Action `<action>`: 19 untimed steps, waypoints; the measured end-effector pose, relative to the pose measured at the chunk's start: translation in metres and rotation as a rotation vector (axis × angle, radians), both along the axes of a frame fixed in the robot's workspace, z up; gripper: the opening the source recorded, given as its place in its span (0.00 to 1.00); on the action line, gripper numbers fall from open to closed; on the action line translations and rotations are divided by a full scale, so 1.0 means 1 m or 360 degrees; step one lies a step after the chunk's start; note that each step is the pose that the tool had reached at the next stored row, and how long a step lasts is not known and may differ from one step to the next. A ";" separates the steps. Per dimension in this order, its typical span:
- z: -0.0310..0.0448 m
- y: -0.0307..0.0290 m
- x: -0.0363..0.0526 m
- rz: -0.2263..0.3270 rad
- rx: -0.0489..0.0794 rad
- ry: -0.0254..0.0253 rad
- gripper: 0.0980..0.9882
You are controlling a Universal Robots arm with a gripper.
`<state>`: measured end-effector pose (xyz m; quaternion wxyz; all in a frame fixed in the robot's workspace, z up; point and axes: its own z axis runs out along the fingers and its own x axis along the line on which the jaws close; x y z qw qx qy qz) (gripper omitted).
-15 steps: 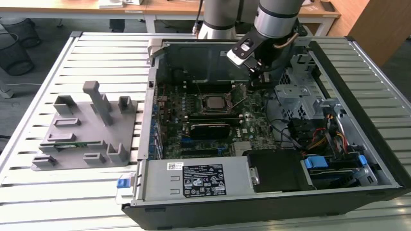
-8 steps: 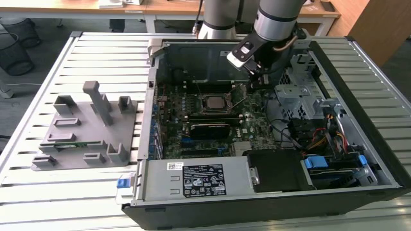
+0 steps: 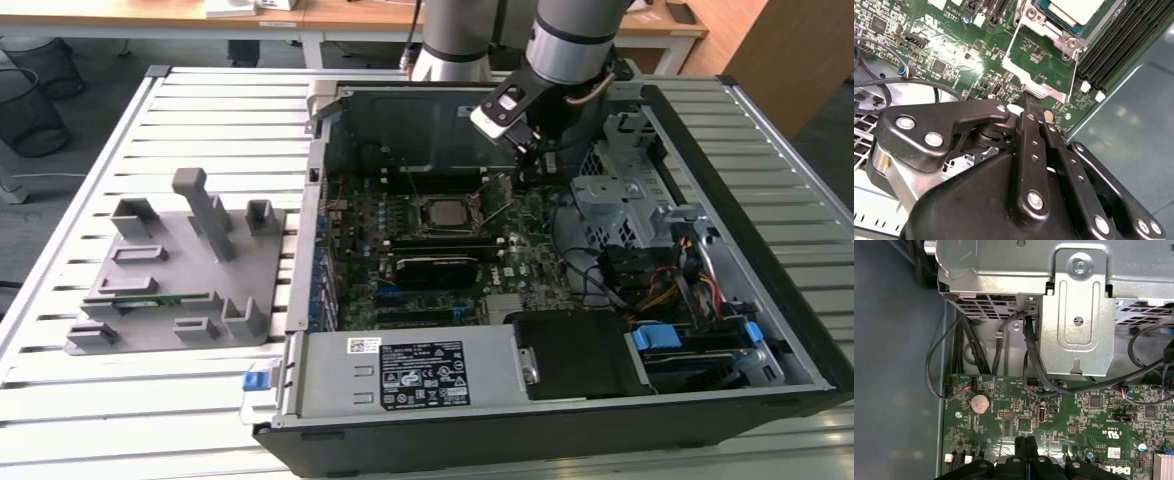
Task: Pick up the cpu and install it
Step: 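Close the cpu cover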
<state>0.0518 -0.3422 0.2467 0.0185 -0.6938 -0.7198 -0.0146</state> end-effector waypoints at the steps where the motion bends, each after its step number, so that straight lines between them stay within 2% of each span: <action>1: -0.0001 0.0000 -0.0001 0.0000 0.0000 0.00005 0.01; 6: -0.0002 0.0000 -0.0020 0.0000 0.0000 0.00009 0.01; 19: -0.0008 0.0007 -0.0180 0.0000 0.0000 0.00007 0.01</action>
